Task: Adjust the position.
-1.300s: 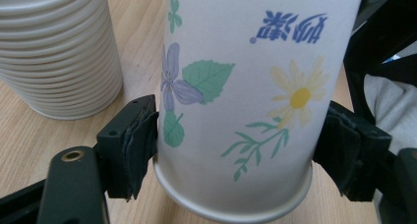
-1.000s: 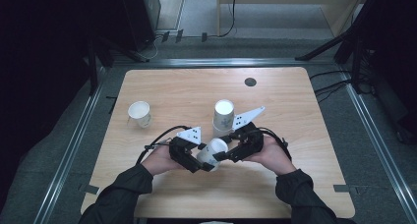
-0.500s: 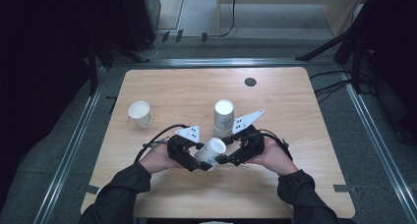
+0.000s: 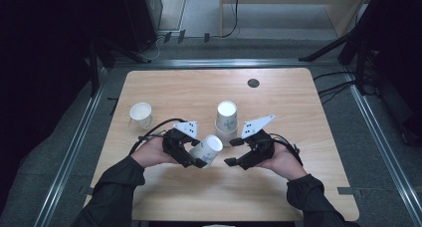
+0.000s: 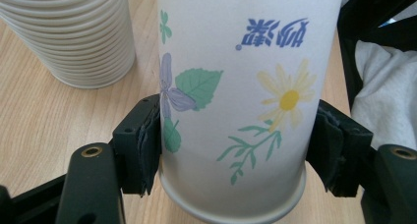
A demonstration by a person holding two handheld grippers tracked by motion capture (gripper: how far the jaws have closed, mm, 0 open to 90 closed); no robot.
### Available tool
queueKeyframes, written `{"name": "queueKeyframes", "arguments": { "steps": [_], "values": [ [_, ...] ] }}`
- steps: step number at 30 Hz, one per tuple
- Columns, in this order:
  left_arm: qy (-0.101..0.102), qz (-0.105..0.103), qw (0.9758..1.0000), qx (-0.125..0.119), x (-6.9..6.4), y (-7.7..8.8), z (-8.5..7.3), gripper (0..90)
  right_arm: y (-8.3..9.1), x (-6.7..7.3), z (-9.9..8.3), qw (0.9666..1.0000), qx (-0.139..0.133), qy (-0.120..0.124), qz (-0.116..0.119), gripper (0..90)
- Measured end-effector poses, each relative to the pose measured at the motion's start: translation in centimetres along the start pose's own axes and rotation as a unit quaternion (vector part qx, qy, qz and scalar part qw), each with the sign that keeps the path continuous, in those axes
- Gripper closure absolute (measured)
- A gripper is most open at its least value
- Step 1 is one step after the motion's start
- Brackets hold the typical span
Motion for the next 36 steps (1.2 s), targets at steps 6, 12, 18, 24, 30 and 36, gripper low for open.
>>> {"name": "queueKeyframes", "arguments": {
  "steps": [6,12,18,24,30,36],
  "values": [
    [-0.025,0.008,0.9993,0.025,0.3,0.2,1.1,29.7,0.6,0.1,-0.7,0.9999,0.001,-0.001,-0.010,27.8],
    [-0.050,0.003,0.9972,0.055,0.3,0.3,2.0,29.6,0.8,0.1,-0.6,0.9999,-0.006,-0.003,-0.010,28.0],
    [-0.068,0.009,0.9949,0.074,0.2,0.0,2.0,29.6,0.5,0.1,-0.4,0.9999,-0.008,0.003,-0.013,28.0],
    [-0.077,0.003,0.9933,0.086,-0.1,-0.6,1.8,29.6,0.1,0.1,-0.3,0.9999,-0.009,0.010,-0.009,28.0],
    [-0.090,-0.008,0.9913,0.096,-0.9,-1.9,1.9,29.6,-0.7,0.4,0.0,0.9998,-0.003,0.019,0.003,28.0],
    [-0.099,-0.017,0.9887,0.111,-1.6,-3.2,2.1,29.7,-1.6,0.8,0.1,0.9995,0.010,0.024,0.017,28.1]
  ]
}}
Point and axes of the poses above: each handheld gripper's, and its own axes: y roughly backward along the jaws, z roughly out of its top, x roughly to its left, the point moved 4 cm from there along -y, roughly forward along the jaws, and after that the axes turned 11 degrees about z, right-handed, at the moved point
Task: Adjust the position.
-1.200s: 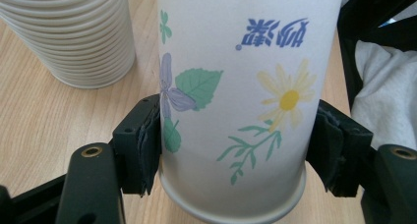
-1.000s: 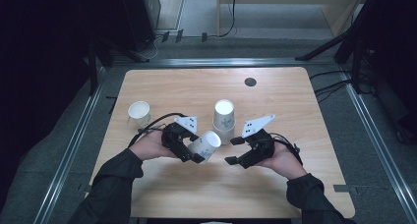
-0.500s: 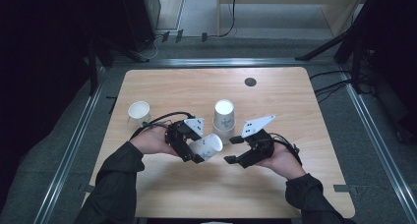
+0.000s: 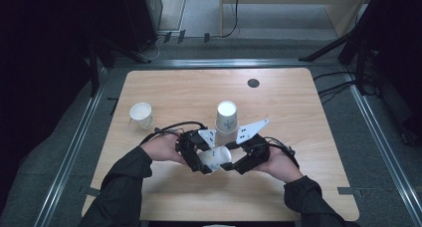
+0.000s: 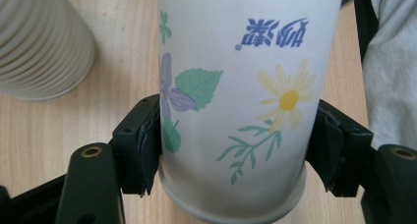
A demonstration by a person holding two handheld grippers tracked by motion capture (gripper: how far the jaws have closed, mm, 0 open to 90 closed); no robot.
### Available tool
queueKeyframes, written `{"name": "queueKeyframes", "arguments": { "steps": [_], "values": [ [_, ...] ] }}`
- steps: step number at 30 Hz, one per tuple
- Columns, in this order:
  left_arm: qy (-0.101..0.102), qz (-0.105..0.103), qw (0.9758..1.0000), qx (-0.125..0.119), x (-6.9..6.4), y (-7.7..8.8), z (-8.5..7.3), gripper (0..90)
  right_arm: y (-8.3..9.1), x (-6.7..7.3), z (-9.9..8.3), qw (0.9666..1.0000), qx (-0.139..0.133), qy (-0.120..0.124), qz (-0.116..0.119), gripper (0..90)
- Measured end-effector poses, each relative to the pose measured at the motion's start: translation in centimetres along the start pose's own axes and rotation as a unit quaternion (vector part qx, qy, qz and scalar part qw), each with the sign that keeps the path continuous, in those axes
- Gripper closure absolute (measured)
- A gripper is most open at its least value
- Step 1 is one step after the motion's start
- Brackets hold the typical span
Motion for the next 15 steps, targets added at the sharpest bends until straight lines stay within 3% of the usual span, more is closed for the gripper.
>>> {"name": "queueKeyframes", "arguments": {
  "steps": [9,12,15],
  "values": [
    [-0.010,-0.001,0.9999,0.001,-0.5,-0.4,0.4,29.4,-1.4,0.4,0.3,0.9996,0.020,0.006,0.020,33.7],
    [-0.005,-0.006,0.9999,-0.011,-0.4,-0.3,0.3,27.5,-1.3,0.3,0.3,0.9996,0.020,0.002,0.019,34.0],
    [0.014,-0.007,0.9996,-0.024,-0.1,0.0,0.4,21.5,-0.9,0.4,0.5,0.9997,0.015,0.000,0.020,34.0]
  ]
}}
Point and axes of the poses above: each handheld gripper's, and its own axes: y roughly backward along the jaws, z roughly out of its top, x roughly to its left, the point moved 4 cm from there along -y, roughly forward along the jaws, and after that the axes turned 11 degrees about z, right-handed, at the moved point
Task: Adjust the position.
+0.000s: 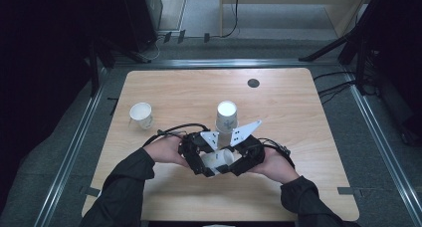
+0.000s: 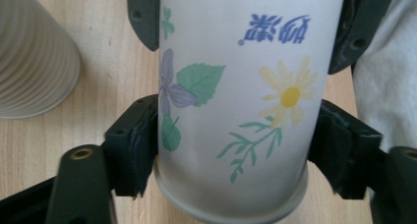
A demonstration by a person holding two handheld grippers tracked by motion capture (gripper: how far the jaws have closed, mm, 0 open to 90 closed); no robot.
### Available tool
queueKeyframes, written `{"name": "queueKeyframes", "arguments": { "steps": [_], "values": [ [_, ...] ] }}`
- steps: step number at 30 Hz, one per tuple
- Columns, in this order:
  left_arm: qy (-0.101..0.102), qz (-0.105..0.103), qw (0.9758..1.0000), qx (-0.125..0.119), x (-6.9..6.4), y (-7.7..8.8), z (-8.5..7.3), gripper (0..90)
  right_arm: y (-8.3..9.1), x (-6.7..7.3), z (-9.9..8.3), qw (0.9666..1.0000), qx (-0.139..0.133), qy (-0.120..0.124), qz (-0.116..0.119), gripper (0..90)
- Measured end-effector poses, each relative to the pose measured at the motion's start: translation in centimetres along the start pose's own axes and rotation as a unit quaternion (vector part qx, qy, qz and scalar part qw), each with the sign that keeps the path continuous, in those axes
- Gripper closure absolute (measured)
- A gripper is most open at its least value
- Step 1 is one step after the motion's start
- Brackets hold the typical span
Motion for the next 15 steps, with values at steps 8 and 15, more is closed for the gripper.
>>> {"name": "queueKeyframes", "arguments": {
  "steps": [8,15],
  "values": [
    [0.026,0.015,0.9990,-0.034,0.5,0.8,-0.5,12.7,1.1,0.0,0.1,0.9998,-0.019,0.000,-0.008,34.0],
    [0.047,0.030,0.9971,-0.052,0.2,1.0,-1.1,11.0,1.7,0.1,0.2,0.9996,-0.030,0.003,-0.001,34.0]
  ]
}}
Point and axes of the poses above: each handheld gripper's, and its own axes: y roughly backward along the jaws, z roughly out of its top, x roughly to its left, the point moved 4 cm from there along -y, roughly forward along the jaws, and after that the axes turned 11 degrees about z, right-handed, at the moved point
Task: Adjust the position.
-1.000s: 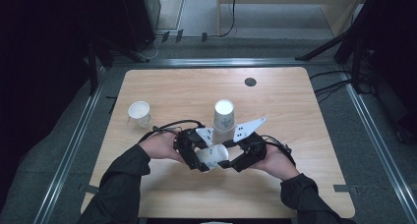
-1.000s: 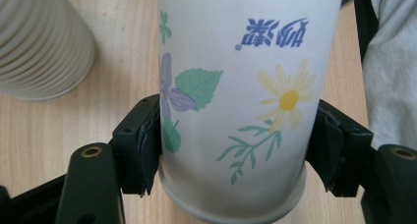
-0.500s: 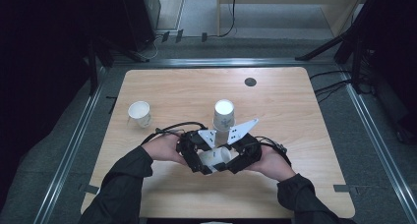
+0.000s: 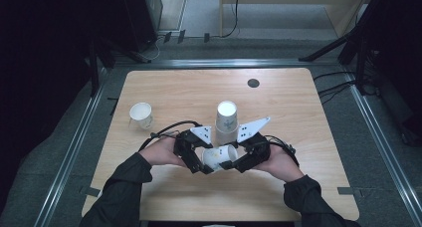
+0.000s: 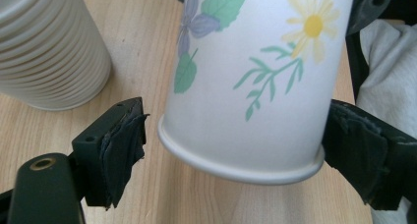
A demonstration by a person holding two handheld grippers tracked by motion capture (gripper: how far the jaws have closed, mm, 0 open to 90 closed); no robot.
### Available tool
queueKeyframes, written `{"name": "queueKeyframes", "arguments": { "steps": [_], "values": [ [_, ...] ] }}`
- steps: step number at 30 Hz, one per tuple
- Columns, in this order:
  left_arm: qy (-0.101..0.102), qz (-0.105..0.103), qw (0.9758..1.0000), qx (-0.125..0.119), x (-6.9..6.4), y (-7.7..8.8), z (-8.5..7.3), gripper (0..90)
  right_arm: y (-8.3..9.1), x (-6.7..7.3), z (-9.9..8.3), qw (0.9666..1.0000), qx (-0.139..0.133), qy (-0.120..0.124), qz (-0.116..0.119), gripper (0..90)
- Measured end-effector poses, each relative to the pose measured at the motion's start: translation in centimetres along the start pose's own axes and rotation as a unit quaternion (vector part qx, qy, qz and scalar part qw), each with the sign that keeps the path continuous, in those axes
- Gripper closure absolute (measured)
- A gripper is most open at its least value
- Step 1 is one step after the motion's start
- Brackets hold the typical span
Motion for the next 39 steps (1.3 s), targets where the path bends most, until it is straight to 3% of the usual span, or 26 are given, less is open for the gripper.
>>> {"name": "queueKeyframes", "arguments": {
  "steps": [2,12,18,25,28,31,39],
  "values": [
    [0.006,0.004,1.0000,-0.001,0.0,0.1,-0.2,9.5,0.0,0.0,0.1,1.0000,-0.004,0.004,0.000,34.0],
    [0.038,0.000,0.9976,-0.058,-0.3,0.8,-0.8,9.4,0.1,0.3,0.8,0.9997,-0.017,0.012,0.015,34.0],
    [0.035,-0.004,0.9965,-0.076,-0.7,0.7,-0.8,9.6,0.4,0.5,1.1,0.9991,-0.034,0.015,0.020,34.0],
    [0.032,-0.010,0.9918,-0.123,-0.6,0.9,-0.4,14.3,0.7,0.7,1.5,0.9980,-0.057,0.014,0.023,34.0],
    [0.033,-0.016,0.9916,-0.124,-0.6,1.0,-0.5,20.7,0.6,0.5,1.4,0.9981,-0.057,0.011,0.021,34.1],
    [0.026,-0.013,0.9928,-0.116,-0.6,0.9,-0.5,21.8,0.4,0.5,1.4,0.9983,-0.052,0.010,0.022,34.2],
    [0.025,-0.013,0.9931,-0.114,-0.6,1.0,-0.6,25.6,0.3,0.5,1.3,0.9983,-0.053,0.008,0.024,35.0]
  ]
}}
Point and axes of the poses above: each handheld gripper's, and its own axes: y roughly backward along the jaws, z roughly out of its top, x roughly to its left, the point moved 4 cm from there along -y, roughly forward along the jaws, and after that the axes turned 11 degrees about z, right-handed, at the moved point
